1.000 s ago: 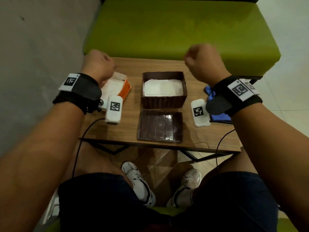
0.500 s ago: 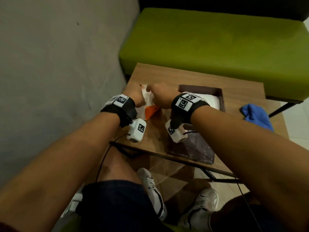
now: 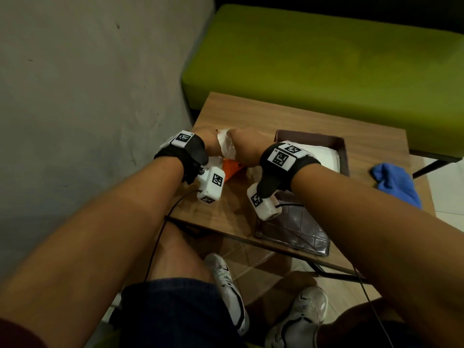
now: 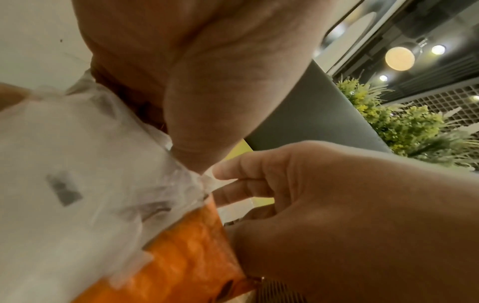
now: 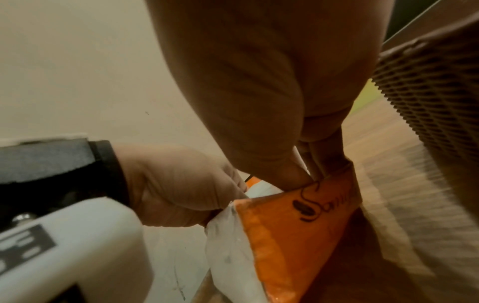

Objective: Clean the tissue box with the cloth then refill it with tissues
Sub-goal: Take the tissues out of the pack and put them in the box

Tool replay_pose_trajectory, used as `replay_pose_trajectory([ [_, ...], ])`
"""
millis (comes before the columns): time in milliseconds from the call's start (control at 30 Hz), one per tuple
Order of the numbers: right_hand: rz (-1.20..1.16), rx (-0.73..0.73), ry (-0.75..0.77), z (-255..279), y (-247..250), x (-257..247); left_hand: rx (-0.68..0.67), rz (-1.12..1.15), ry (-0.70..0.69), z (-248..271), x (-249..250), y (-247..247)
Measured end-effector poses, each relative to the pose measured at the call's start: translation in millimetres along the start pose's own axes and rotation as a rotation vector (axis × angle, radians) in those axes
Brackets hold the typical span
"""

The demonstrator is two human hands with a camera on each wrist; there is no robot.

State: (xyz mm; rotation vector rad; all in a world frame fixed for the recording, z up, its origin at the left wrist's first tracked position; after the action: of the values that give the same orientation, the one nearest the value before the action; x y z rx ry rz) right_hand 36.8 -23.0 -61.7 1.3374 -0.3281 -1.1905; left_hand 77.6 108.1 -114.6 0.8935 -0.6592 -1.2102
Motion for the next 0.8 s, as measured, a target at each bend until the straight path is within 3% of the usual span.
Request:
replay_pose_trajectory([
  [300, -0.027, 0.001, -0.003, 2.9, 3.9, -2.0, -0.080, 0.283, 0.029, 20.2, -2.1, 7.5],
  [433, -0.062, 0.142, -0.006, 9.0, 6.4, -3.9, -0.097, 0.422, 0.086, 24.5, -9.0, 7.2],
  [633, -0.310, 0.380, -0.141, 17.3, 17.6, 0.7, -0.043, 0.559, 0.036, 45.1, -12.5, 9.7],
  [800, -0.420, 0.399, -0.150, 14.6, 23.4, 4.0, -0.018, 0.579, -0.069, 62.3, -18.0, 12.3],
])
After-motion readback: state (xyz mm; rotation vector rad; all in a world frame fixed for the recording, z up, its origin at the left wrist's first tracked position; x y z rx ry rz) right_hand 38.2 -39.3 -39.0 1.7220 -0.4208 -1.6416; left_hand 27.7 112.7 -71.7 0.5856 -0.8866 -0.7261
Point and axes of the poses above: each hand's wrist, its own z-axis away from the middle knuckle, its own y-axis out of the back of the hand, x = y × z, the point moved 4 cm from there along -z, towards the middle knuckle, and after that the axes turned 12 degrees about y, right-handed, at the moved point
